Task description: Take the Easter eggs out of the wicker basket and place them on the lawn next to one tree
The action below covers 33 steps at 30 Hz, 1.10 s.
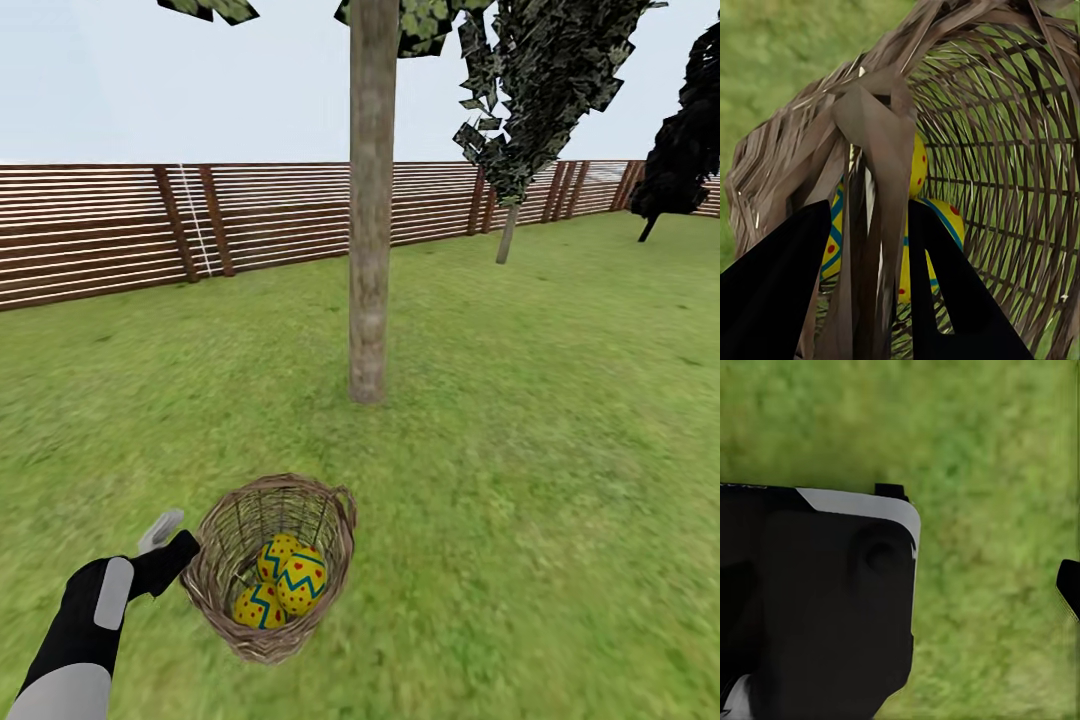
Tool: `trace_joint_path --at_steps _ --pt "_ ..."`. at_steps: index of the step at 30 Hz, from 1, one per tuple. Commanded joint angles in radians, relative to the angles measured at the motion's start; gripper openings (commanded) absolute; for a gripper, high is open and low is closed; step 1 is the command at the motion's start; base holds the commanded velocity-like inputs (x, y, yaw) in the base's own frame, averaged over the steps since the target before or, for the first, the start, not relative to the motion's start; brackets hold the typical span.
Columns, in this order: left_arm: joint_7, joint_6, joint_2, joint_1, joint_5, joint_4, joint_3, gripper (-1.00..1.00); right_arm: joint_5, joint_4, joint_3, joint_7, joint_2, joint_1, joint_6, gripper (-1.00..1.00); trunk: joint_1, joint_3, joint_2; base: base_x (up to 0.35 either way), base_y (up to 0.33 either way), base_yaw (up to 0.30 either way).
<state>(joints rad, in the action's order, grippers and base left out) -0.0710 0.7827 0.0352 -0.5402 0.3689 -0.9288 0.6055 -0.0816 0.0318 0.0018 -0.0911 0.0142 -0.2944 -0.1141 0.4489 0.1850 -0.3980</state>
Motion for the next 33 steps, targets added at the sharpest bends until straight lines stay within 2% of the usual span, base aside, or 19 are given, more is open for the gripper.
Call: trace_joint_path --at_steps 1,16,20,29,33 --pt "-0.009 0.005 0.0 -0.001 0.007 -0.001 0.003 -1.0 -0.009 0.003 0.0 -0.006 0.002 -0.002 -0.007 1.0 0.001 0.002 -0.002 0.333 0.0 0.0" --pt "-0.009 0.006 -0.001 -0.001 0.007 -0.001 0.003 -1.0 -0.006 0.004 0.0 -0.006 0.007 -0.002 -0.01 1.0 0.001 0.002 -0.002 0.333 0.0 -0.002" --pt "-0.009 0.006 -0.001 -0.001 0.007 -0.001 0.003 -1.0 -0.006 0.004 0.0 -0.006 0.007 -0.002 -0.01 1.0 0.001 0.001 -0.002 0.333 0.0 -0.182" --pt "-0.009 0.006 -0.001 -0.001 0.007 -0.001 0.003 -1.0 -0.003 0.003 0.0 -0.006 0.009 -0.002 -0.01 1.0 0.001 0.001 -0.002 0.333 0.0 -0.008" --pt "-0.009 0.006 -0.001 -0.001 0.007 -0.001 0.003 -1.0 -0.003 0.003 0.0 -0.006 0.009 -0.002 -0.01 1.0 0.001 0.001 -0.002 0.333 0.0 -0.211"
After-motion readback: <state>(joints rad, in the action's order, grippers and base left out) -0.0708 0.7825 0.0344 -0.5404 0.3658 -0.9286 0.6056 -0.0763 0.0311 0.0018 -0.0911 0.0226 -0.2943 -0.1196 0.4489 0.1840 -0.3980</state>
